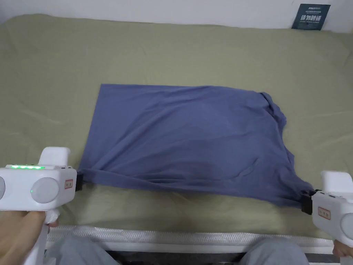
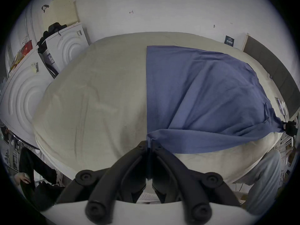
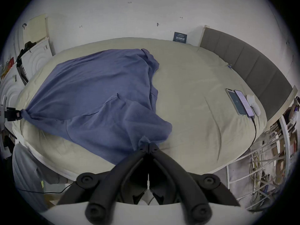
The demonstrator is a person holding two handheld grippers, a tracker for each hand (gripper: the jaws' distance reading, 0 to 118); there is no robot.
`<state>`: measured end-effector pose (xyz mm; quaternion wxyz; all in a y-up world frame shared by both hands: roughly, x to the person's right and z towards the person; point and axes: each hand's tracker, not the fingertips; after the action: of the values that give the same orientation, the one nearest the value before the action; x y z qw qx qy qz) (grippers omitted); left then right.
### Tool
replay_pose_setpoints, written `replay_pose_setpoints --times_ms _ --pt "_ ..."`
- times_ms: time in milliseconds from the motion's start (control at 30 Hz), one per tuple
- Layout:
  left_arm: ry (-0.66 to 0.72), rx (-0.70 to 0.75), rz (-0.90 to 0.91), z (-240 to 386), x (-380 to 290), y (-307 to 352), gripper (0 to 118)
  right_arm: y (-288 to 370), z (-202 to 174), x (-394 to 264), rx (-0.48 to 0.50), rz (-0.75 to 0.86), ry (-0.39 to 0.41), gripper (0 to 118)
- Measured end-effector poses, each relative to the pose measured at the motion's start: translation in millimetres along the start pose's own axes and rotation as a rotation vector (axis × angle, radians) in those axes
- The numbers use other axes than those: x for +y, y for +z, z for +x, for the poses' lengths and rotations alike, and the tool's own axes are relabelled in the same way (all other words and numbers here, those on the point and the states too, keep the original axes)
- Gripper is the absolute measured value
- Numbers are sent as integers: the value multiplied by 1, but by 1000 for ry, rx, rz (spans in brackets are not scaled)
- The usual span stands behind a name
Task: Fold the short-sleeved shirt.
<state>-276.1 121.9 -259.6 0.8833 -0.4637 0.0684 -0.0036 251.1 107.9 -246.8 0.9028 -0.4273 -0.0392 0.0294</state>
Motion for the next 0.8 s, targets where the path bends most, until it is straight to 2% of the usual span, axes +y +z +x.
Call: replay_pose_setpoints --times_ms 33,67,100,133,167,200,233,267,333,367,400,433,467,500,533,600,767,800 --pt "13 -9 3 -1 1 1 6 2 0 0 -2 1 -2 0" --pt "21 -15 4 -2 1 3 14 4 -1 0 -6 7 -3 3" --pt "33 -17 0 -3 0 4 57 7 -1 1 -14 10 -10 19" --pt "42 -17 -2 -6 0 5 99 10 0 3 -9 13 -24 54" --pt "61 -34 -9 -9 -1 6 118 13 1 4 -12 18 -38 99" --pt "82 -38 -5 -12 -3 8 115 14 2 5 -8 17 -46 115" --pt "114 -17 51 -16 -3 16 111 21 5 7 21 -6 -50 108" --pt "92 -29 26 -20 -2 20 110 25 7 9 15 66 -43 105" --pt "110 -25 44 -29 -2 28 105 28 10 17 -1 52 -32 102" --pt "111 -25 45 -25 -13 34 93 30 12 18 -8 79 -33 90" --pt "108 -24 44 -26 -15 38 68 35 10 8 -19 88 -28 64" --pt "107 -10 62 -27 -18 42 56 36 12 8 -26 92 -25 52" --pt "103 -5 67 -27 -19 43 56 35 13 8 -35 94 -27 52" --pt "101 -15 60 -31 -17 40 13 33 14 8 -56 96 -39 12" --pt "120 -28 63 -33 -16 40 0 41 11 13 -59 109 -51 0" --pt "128 -62 35 -34 -13 38 0 40 11 18 -16 68 -48 0" --pt "117 -113 36 -32 -8 29 0 34 16 9 -20 73 -44 0" --pt "126 -133 22 -33 -5 24 11 32 15 8 -18 68 -48 0"
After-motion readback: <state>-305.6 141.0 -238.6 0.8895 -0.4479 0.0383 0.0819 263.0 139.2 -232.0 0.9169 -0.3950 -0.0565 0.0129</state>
